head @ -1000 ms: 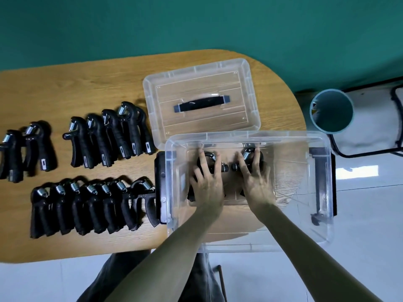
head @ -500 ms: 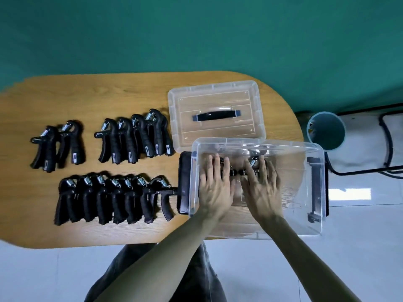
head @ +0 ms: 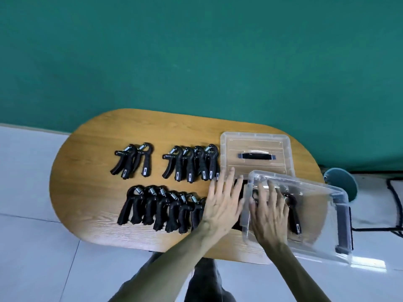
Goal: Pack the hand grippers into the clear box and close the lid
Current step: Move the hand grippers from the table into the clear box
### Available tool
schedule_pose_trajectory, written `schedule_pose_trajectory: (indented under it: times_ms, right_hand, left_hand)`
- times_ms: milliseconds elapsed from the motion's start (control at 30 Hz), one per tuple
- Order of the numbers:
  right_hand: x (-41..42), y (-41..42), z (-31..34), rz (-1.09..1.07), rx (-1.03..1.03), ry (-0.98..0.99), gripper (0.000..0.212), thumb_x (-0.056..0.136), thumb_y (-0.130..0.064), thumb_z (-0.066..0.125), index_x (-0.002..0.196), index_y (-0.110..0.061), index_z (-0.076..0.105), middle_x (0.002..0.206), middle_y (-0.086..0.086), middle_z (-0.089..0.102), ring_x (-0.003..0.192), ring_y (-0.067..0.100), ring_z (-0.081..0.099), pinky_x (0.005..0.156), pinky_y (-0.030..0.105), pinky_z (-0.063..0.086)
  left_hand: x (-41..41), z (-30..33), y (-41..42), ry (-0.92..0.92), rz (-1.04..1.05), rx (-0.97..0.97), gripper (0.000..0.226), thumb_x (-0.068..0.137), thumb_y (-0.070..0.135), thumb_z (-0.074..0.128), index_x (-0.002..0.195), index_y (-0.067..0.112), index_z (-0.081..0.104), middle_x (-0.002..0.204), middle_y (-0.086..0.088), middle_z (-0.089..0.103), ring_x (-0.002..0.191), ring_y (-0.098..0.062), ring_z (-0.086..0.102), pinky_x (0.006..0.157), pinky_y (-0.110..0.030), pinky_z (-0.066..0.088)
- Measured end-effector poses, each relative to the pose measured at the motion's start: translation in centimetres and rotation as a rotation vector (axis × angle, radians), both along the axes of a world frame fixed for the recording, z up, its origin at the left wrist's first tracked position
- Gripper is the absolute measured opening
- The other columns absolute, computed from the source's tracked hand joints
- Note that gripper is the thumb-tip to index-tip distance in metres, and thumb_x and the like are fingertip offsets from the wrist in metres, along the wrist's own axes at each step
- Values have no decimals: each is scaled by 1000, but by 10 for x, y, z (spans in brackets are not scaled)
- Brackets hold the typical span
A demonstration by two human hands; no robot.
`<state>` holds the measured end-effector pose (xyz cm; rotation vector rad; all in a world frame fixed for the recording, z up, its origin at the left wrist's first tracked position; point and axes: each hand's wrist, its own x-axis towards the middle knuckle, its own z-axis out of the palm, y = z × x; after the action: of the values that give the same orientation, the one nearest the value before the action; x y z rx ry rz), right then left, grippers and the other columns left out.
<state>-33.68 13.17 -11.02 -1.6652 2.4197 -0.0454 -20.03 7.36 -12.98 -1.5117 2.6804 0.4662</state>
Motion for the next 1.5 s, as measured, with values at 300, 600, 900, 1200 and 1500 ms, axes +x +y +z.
schedule_pose_trajectory:
  times_ms: [300,600,900,1200,1500]
  right_hand:
    - [114,-43,-3,175,80,37,55,102,-41,34,152,-17,38,148,21,46,123,43,51,95,55,45]
    - [205,-75,-58,342,199,22,55,103,-45,31,151,-19,37,153,17,39,122,39,49,92,53,46]
    - [266,-154,-127,501,164,-18,54,106,-44,31,154,-20,30,157,16,32,131,39,43,97,54,47]
    - [304,-218,-194,532,196,-61,60,105,-51,15,161,-31,1,168,16,0,146,40,26,110,55,37]
    - [339,-216,-198,375,144,-235,63,104,-54,17,159,-23,15,169,10,1,149,35,21,114,56,32]
  left_hand:
    - [141,-22,-14,-115,158,118,65,105,46,21,161,14,16,169,-17,6,153,-39,15,119,-56,25]
    - [257,-77,-22,-185,347,214,68,103,48,9,161,11,14,166,-20,10,151,-39,23,119,-56,20]
    - [301,-150,-27,-204,428,359,68,102,53,-1,152,21,-35,161,-16,-34,152,-41,-12,122,-64,9]
    - [308,-183,-28,-55,529,326,71,105,42,16,151,26,-36,162,-9,-36,156,-31,0,120,-55,27]
    - [315,-186,-30,14,522,270,74,107,36,26,155,23,-29,164,-11,-32,152,-34,16,117,-50,33]
